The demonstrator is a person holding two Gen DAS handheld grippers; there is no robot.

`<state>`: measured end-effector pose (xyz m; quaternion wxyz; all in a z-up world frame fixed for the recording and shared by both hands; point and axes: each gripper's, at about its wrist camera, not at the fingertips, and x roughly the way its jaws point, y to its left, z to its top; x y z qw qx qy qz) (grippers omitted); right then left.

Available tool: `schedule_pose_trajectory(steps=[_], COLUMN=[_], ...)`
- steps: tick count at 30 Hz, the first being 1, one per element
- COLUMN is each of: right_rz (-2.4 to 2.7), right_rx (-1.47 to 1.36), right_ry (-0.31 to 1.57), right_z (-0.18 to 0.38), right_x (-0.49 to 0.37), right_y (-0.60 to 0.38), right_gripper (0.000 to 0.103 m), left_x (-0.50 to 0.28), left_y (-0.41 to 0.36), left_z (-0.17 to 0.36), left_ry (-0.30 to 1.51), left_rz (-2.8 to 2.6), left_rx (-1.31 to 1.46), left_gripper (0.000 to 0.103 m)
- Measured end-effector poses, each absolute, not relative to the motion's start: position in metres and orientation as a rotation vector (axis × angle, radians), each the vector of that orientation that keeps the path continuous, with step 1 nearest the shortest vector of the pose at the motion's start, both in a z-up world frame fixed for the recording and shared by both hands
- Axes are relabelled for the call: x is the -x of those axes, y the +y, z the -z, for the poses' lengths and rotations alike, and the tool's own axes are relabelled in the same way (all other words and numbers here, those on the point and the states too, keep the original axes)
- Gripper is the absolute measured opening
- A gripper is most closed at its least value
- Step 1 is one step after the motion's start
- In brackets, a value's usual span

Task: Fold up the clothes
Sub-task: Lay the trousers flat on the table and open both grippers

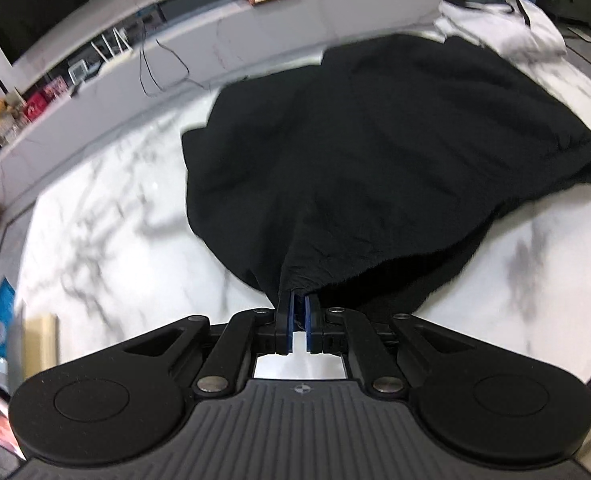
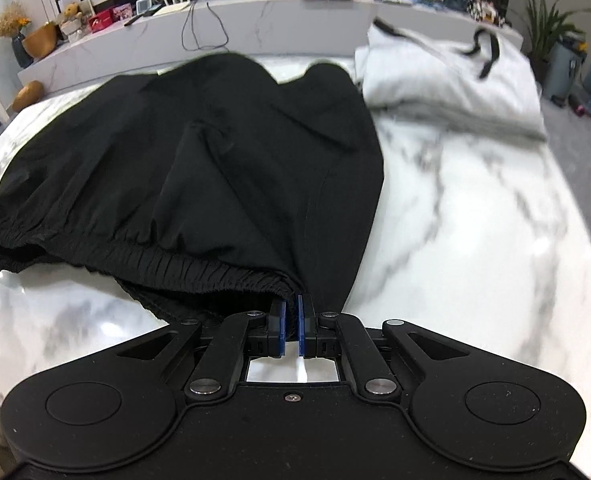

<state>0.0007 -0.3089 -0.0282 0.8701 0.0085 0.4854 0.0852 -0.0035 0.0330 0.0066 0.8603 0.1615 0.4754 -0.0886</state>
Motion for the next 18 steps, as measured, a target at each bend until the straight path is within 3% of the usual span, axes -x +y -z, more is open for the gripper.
schedule_pose_trajectory(steps=[4, 6, 10, 12, 13, 17, 18], right_rz=[-0.201, -0.215, -0.251, -0.281, -0.285, -0.291, -0.283], right_rx=[0.033, 0.115, 0.287, 0.394, 0.431, 0.522, 0.537], right_ry=[1.001, 0.964, 0.872, 0.835, 0.823, 0.801, 0.811], right_z=[0.037, 0.036, 0.028, 0.026, 0.026, 0.033, 0.035], right_x=[0.009, 0.017, 0.034, 0.040, 0.041, 0.035, 0.033], right_y=[-0.305, -0.296, -0.275, -0.259, -0.253, -0.241, -0.240], right_gripper=[0.006, 0.012, 0.014, 0.031, 0.033, 0.030, 0.013], left_x=[0.010, 0.016, 0.020, 0.021, 0.021, 0.022, 0.021], left_y=[0.036, 0.038, 0.040, 0.038, 0.038, 0.039, 0.040], left_z=[0.005, 0.008, 0.011, 0.016, 0.018, 0.021, 0.021], left_ry=[0.992, 0.966, 0.958, 0.976, 0.977, 0.976, 0.981], left_rz=[0.181, 0.164, 0.153, 0.141, 0.137, 0.120, 0.117], left_rx=[-0.312, -0.291, -0.241, -0.226, -0.225, -0.225, -0.219], left_gripper=[0.005, 0.007, 0.020, 0.021, 0.022, 0.022, 0.020])
